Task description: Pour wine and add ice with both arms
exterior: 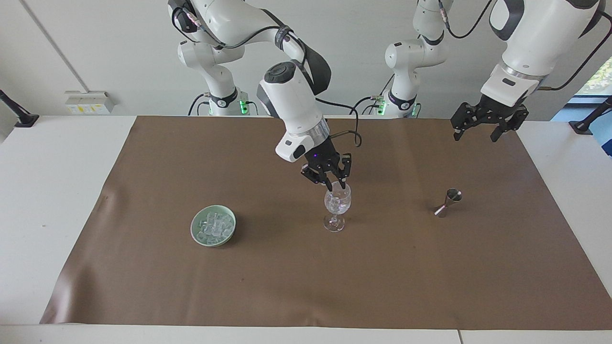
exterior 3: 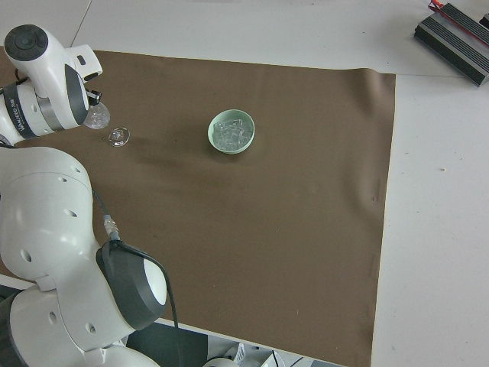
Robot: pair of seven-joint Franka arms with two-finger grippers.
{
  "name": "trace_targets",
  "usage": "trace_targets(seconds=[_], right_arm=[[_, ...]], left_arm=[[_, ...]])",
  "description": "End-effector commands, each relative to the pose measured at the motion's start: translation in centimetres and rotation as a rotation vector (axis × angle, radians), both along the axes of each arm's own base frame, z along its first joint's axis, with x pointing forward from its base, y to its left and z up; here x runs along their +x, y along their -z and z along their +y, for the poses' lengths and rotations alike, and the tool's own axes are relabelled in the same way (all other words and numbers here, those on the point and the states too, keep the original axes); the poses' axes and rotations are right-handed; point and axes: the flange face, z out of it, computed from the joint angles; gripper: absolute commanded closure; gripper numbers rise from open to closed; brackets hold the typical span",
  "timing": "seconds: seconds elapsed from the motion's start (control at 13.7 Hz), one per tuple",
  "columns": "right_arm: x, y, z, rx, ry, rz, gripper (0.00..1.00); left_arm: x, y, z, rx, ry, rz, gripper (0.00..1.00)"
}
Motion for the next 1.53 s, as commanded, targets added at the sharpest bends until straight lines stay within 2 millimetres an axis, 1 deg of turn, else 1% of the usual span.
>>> trace_targets(seconds=[0.0,0.15,0.22,0.29,0.37,0.44,0.51,0.58,0.66,0.73,0.8,1.02,1.1,1.17,1.24,1.31,1.39,1.46], right_arm=[[0.0,0.1,0.2,0.005,0.024,-0.007,0.63],[-0.2,-0.1,0.4,-0.006,0.015,-0.014,0.63],[-0.5,-0.5,0.7,-0.013,0.006,-0.017,0.64],[-0.5,-1.1,0.6,-0.017,0.01,-0.02,0.64],[-0.7,-2.2,0.3,-0.029,0.008,-0.022,0.64],[-0.9,-4.0,-0.3,-0.044,0.005,-0.021,0.64],[-1.0,-5.5,-1.5,-0.069,0.004,-0.006,0.65],[-1.3,-6.7,-2.5,-0.101,-0.004,-0.002,0.65],[-1.3,-8.3,-4.2,-0.135,-0.003,-0.016,0.66],[-1.4,-10.0,-5.9,-0.153,-0.015,-0.046,0.66],[-1.7,-11.5,-7.9,-0.177,-0.024,-0.053,0.66],[-1.7,-13.4,-15.6,-0.281,-0.097,0.002,0.64],[-1.5,-13.4,-18.0,-0.299,-0.1,0.023,0.61],[-1.2,-13.4,-20.4,-0.314,-0.095,0.05,0.55],[-0.9,-13.4,-23.2,-0.327,-0.087,0.072,0.42],[-0.4,-13.2,-25.9,-0.334,-0.072,0.08,0.17],[0.2,-12.9,-28.9,-0.335,-0.047,0.087,0.0],[0.5,-12.7,-30.8,-0.337,-0.034,0.091,0.0]], left_arm=[[-2.1,1.0,0.5,0.031,0.003,0.015,0.0],[-2.6,0.9,-0.6,0.027,0.024,0.012,0.0],[-2.6,0.9,-0.5,0.023,0.024,0.015,0.0],[-2.7,0.6,-0.3,0.017,0.019,0.012,0.0],[-2.7,0.2,0.5,0.013,0.008,0.011,0.0],[-2.7,-0.1,1.0,0.006,-0.001,0.005,0.0],[-2.5,-0.2,1.3,-0.009,-0.004,-0.002,0.0],[-2.2,-0.8,1.7,-0.022,0.003,-0.015,0.0],[-1.9,-1.7,2.9,-0.027,0.033,-0.034,0.0],[-1.9,-1.8,2.7,-0.028,0.056,-0.037,0.0],[-1.9,-1.7,2.0,-0.029,0.064,-0.039,0.0],[-2.1,-1.7,1.7,-0.028,0.067,-0.036,0.0],[-2.1,-1.8,2.3,-0.029,0.055,-0.036,0.0],[-2.2,-1.7,2.3,-0.027,0.056,-0.028,0.0],[-2.2,-1.5,2.0,-0.027,0.062,-0.022,0.0],[-2.3,-1.6,2.2,-0.027,0.059,-0.02,0.0],[-2.3,-1.4,2.4,-0.026,0.056,-0.017,0.0],[-2.4,-1.5,2.4,-0.026,0.056,-0.014,0.0]])
